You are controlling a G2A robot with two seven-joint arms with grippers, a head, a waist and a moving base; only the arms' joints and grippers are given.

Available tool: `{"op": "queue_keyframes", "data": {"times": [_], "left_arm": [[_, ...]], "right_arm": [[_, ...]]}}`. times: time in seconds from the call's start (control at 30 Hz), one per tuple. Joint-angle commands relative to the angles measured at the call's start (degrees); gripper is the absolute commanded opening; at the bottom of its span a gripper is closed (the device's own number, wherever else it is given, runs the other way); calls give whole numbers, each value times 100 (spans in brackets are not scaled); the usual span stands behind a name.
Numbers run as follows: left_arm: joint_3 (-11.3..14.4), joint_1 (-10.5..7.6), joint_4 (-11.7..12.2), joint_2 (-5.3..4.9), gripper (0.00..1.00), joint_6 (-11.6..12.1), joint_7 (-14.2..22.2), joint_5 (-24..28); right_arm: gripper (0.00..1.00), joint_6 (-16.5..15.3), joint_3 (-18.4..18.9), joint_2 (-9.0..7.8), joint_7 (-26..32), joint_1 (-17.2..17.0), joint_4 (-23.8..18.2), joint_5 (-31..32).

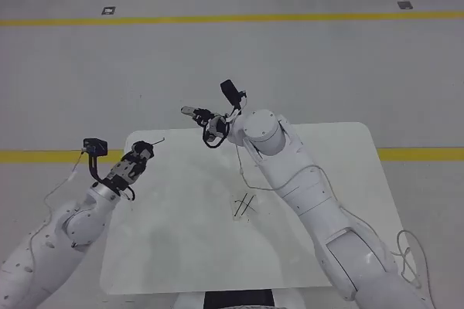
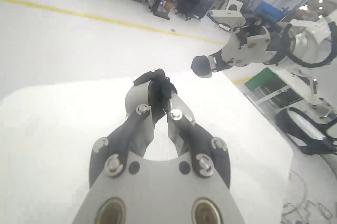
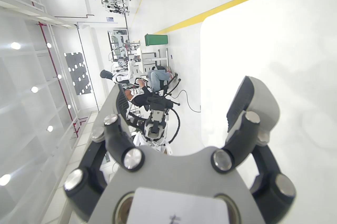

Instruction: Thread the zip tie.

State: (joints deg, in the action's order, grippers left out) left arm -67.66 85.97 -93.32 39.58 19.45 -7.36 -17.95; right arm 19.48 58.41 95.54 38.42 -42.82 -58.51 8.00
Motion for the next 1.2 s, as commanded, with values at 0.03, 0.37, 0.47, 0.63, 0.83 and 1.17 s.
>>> {"op": "queue_keyframes", "data": {"times": [0.03, 0.37, 0.47, 0.63, 0.83, 1.17], "left_arm": [[23, 41, -246, -46, 0, 3, 480, 283], [26, 32, -315, -52, 0, 3, 505, 244], [32, 48, -244, -15, 0, 3, 848, 939], [-177, 76, -128, -11, 0, 3, 1894, 2449], [-449, 146, 220, 11, 0, 3, 3038, 3773], [-527, 135, 350, 76, 0, 3, 3484, 4372]], "right_arm": [[100, 0, 0, 0, 0, 0, 0, 0], [100, 0, 0, 0, 0, 0, 0, 0], [100, 0, 0, 0, 0, 0, 0, 0], [100, 0, 0, 0, 0, 0, 0, 0], [100, 0, 0, 0, 0, 0, 0, 0], [100, 0, 0, 0, 0, 0, 0, 0]]}}
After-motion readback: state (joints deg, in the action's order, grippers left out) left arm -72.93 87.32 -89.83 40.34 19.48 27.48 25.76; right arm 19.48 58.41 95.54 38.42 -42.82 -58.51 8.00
